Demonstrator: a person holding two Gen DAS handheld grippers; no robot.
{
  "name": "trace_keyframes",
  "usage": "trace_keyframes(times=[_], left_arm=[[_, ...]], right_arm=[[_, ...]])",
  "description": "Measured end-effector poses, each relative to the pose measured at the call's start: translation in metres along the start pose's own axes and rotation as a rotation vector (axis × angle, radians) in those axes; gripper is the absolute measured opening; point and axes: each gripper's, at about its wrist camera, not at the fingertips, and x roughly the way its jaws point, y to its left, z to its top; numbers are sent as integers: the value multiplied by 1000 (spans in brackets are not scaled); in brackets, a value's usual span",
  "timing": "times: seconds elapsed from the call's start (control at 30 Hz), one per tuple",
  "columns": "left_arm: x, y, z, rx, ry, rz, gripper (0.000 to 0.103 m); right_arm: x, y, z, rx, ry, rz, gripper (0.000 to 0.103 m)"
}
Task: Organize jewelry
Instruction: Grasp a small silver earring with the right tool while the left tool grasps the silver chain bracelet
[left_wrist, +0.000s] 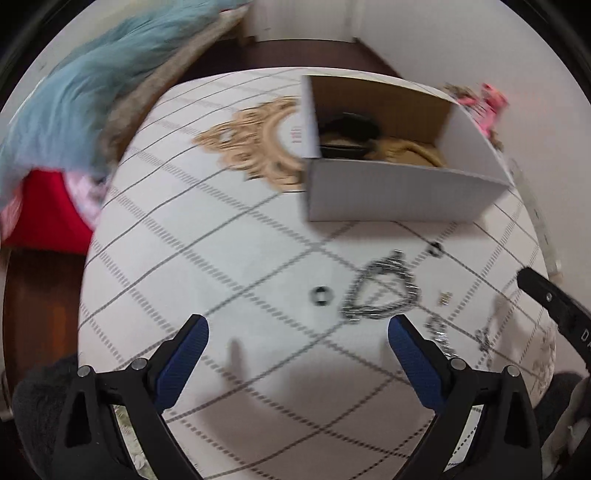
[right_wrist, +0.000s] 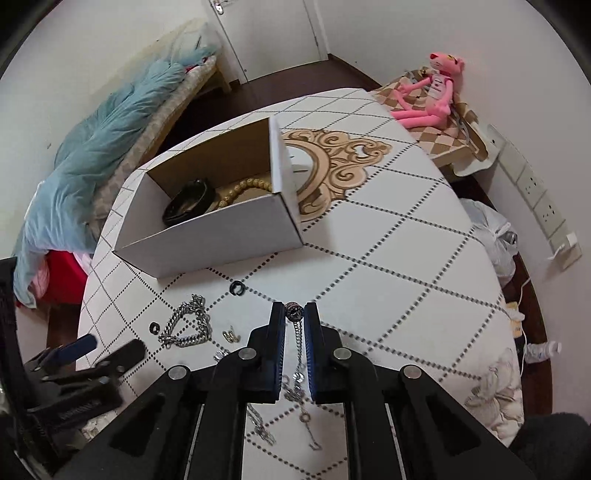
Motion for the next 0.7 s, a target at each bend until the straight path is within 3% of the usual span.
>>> trace_keyframes(times=[0.17,0.2,0.27,0.37,0.53,0.7], left_arm=[[16,-28,-1,133,35,6,98],[20,-30,-2,138,45,6,94],[26,-33,-3,143,57,5,84],[29,-37,-2,152,48,-18,60],[24,-52,-3,200,16,-45,10],[22,-51,0,183,1,-62,7]], right_arm=[[-3,-16,-3,35,8,-10,10],[-3,-17,-4,40,8,-12,10],[-3,-22,-5,54,8,-12,10],[-1,-26,-8,68,14,-14,10],[4,-31,-9,79,26,-14,10],[2,-30,-9,77,24,-9,10]])
